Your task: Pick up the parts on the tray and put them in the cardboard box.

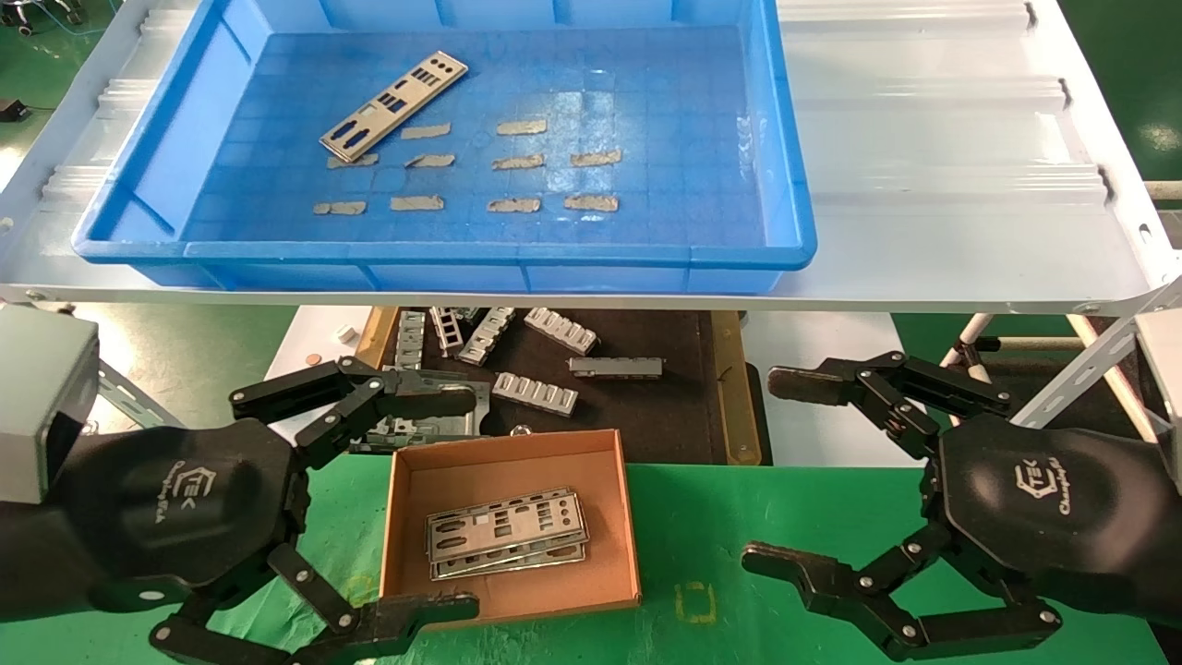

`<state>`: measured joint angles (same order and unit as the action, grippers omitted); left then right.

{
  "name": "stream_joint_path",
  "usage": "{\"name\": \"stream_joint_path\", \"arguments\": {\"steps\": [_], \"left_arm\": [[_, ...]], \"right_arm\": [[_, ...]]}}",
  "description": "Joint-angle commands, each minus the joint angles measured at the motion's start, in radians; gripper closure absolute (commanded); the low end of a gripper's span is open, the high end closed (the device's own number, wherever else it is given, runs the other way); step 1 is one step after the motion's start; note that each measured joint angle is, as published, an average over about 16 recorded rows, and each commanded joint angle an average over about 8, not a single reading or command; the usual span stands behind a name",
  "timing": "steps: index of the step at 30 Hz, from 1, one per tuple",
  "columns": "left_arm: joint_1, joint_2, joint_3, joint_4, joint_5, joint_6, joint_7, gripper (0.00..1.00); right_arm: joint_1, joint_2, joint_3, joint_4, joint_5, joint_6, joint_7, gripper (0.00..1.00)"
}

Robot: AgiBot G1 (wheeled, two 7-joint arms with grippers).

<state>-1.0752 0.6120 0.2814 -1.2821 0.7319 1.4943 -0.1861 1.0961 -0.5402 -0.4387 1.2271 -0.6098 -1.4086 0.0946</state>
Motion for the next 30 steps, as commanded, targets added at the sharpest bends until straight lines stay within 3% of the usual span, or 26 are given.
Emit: {"name": "stream_joint_path", "arguments": {"steps": [1,12,14,20,21,22,30], "left_arm": [[0.000,0.000,0.000,0.000,0.000,0.000,0.000,0.00],[0.000,0.000,0.000,0.000,0.000,0.000,0.000,0.00],[0.000,0.000,0.000,0.000,0.000,0.000,0.000,0.00],[-0.003,0.002,-0.001,0.007,0.001,-0.011,-0.005,0.00],[-0.006,0.004,-0.002,0.012,0.003,-0.019,-0.008,0.00],[-0.011,0.007,-0.002,0.018,0.004,-0.031,-0.012,0.00],[-0.120,0.076,0.003,0.117,0.084,-0.201,-0.034,0.00]], "right_arm": [[0.000,0.000,0.000,0.000,0.000,0.000,0.000,0.00],[0.000,0.000,0.000,0.000,0.000,0.000,0.000,0.00],[0.000,0.000,0.000,0.000,0.000,0.000,0.000,0.15],[0.000,0.000,0.000,0.000,0.000,0.000,0.000,0.90],[0.000,0.000,0.000,0.000,0.000,0.000,0.000,0.96],[0.000,0.000,0.000,0.000,0.000,0.000,0.000,1.00],[0.000,0.000,0.000,0.000,0.000,0.000,0.000,1.00]]}}
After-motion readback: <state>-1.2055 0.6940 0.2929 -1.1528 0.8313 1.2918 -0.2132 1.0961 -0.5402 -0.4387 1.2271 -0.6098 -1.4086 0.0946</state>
